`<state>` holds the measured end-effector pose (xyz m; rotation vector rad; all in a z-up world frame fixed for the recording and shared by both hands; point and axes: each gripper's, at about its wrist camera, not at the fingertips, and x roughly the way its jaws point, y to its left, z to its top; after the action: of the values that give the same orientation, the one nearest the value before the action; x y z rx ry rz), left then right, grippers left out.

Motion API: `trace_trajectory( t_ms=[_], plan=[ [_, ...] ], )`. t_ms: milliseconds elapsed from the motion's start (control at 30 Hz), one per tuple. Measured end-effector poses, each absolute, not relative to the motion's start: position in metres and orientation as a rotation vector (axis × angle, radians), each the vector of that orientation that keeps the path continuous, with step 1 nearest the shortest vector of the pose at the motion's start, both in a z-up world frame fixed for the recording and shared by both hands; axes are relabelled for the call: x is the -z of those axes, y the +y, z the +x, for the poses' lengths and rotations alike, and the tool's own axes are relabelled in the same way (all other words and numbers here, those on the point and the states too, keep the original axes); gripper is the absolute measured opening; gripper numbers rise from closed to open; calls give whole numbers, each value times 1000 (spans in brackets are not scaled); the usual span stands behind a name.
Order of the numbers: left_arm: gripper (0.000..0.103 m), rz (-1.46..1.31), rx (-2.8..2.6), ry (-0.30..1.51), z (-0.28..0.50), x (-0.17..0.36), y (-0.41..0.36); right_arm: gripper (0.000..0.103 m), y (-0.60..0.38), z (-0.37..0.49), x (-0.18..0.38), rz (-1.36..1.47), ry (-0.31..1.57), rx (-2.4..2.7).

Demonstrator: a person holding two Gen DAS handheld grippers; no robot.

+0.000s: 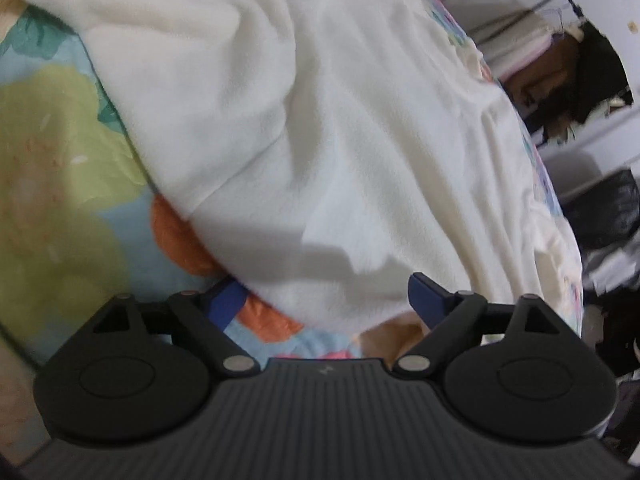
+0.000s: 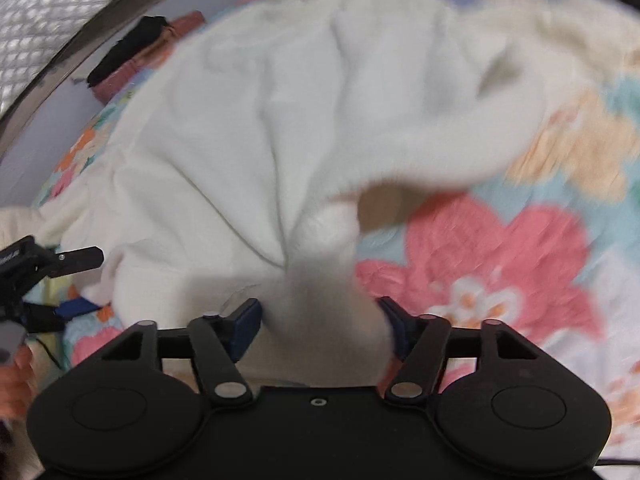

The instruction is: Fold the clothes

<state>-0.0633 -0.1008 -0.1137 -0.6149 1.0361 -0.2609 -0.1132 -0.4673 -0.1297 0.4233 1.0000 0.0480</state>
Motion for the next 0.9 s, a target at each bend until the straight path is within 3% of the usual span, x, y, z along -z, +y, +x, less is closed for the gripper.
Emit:
trace_trajectory(
  t_ms=[33, 67, 100, 133, 233, 367, 433, 633, 900],
  plan=[
    [87, -620, 258, 1021, -61, 114, -103, 74, -468, -111, 133, 436, 987, -55],
    [77, -612, 269, 1008, -60, 113, -106, 66, -467, -111, 133, 429, 973, -80],
    [39, -581, 271, 1001, -57, 112, -109, 32, -466, -110, 132, 425, 968, -119],
    [5, -525, 247, 992, -55, 110, -112, 18, -469, -110, 131, 457, 969, -162],
    [6, -397, 206, 863, -62, 84, -113, 13, -489, -123, 117, 669, 910, -280],
    [6, -231, 185, 548, -112, 3, -98, 7, -518, -155, 75, 866, 731, -483],
    [6, -289, 216, 601, -117, -2, -89, 7, -518, -159, 63, 806, 747, -487],
    [6, -176, 145, 879, -107, 76, -104, 7, -476, -148, 110, 514, 1045, -303],
    [6, -49, 162, 727, -126, 34, -110, 7, -472, -165, 70, 457, 938, -408]
  ],
)
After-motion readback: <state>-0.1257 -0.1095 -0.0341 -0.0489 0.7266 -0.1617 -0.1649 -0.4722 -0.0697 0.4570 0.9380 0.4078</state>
